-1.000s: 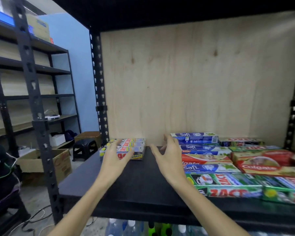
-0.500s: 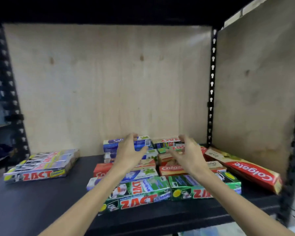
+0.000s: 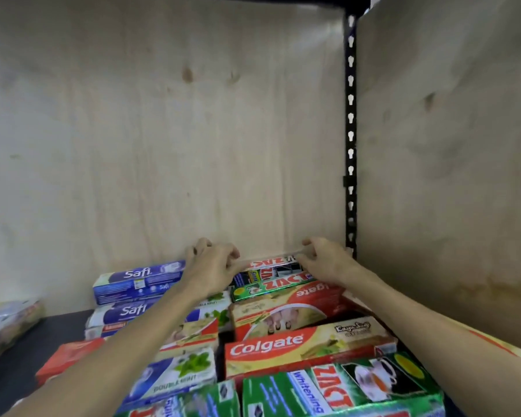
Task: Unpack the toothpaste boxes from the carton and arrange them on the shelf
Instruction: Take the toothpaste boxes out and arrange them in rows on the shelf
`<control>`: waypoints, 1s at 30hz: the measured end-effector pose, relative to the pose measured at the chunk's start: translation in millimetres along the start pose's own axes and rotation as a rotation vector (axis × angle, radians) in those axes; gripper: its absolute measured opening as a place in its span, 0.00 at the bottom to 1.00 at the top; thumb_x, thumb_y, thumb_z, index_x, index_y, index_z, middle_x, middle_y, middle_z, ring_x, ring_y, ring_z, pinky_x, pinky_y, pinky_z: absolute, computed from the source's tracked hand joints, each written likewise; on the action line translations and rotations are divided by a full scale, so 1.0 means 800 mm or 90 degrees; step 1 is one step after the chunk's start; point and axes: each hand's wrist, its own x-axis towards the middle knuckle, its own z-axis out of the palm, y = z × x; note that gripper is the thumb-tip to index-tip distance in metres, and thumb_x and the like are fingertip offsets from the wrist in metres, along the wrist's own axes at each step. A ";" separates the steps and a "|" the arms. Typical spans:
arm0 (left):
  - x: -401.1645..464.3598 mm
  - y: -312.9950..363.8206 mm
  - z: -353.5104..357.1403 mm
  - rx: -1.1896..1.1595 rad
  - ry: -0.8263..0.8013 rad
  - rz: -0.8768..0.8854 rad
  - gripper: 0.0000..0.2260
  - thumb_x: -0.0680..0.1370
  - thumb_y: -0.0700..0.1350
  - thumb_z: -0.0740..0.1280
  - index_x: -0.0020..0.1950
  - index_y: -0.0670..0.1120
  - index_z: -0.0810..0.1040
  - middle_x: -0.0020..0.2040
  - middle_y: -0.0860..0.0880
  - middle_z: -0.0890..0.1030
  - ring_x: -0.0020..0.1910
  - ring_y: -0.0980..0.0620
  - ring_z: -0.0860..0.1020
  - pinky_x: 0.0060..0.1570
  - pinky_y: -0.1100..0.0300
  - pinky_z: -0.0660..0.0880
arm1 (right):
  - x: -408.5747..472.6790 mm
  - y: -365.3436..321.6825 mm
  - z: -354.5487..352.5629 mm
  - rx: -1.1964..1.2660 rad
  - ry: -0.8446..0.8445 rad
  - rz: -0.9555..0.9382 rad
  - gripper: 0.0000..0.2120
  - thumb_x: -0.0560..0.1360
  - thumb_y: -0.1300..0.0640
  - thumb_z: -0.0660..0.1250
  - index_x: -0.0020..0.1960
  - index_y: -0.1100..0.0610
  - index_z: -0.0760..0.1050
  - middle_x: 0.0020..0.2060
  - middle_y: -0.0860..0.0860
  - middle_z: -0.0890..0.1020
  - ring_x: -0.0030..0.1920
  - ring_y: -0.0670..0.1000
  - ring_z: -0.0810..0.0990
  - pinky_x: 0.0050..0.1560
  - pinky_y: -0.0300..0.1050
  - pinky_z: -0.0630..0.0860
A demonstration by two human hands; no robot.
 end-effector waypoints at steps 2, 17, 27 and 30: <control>0.006 -0.003 0.003 0.017 -0.005 0.014 0.20 0.77 0.65 0.65 0.62 0.55 0.78 0.54 0.58 0.82 0.59 0.53 0.66 0.54 0.53 0.58 | 0.008 -0.001 0.005 0.037 -0.038 0.018 0.26 0.82 0.47 0.64 0.76 0.55 0.65 0.70 0.54 0.75 0.67 0.56 0.75 0.69 0.52 0.70; 0.006 -0.002 -0.001 -0.052 0.035 0.045 0.14 0.80 0.59 0.63 0.62 0.55 0.76 0.60 0.55 0.76 0.66 0.51 0.62 0.62 0.51 0.55 | -0.005 -0.011 -0.007 0.186 0.126 -0.023 0.30 0.77 0.56 0.73 0.76 0.58 0.67 0.70 0.55 0.75 0.68 0.55 0.75 0.67 0.49 0.71; -0.082 -0.022 -0.103 -0.144 0.143 0.072 0.14 0.82 0.58 0.61 0.64 0.55 0.74 0.55 0.60 0.75 0.62 0.57 0.63 0.56 0.58 0.54 | -0.098 -0.076 -0.046 0.218 0.201 -0.126 0.26 0.73 0.55 0.77 0.68 0.60 0.77 0.57 0.56 0.84 0.53 0.49 0.80 0.54 0.39 0.73; -0.126 -0.050 -0.132 -0.154 0.128 0.040 0.12 0.81 0.57 0.62 0.62 0.55 0.74 0.54 0.59 0.77 0.57 0.56 0.66 0.54 0.57 0.57 | -0.123 -0.108 -0.031 0.214 0.181 -0.152 0.26 0.72 0.52 0.78 0.66 0.60 0.79 0.56 0.57 0.84 0.53 0.49 0.80 0.53 0.40 0.74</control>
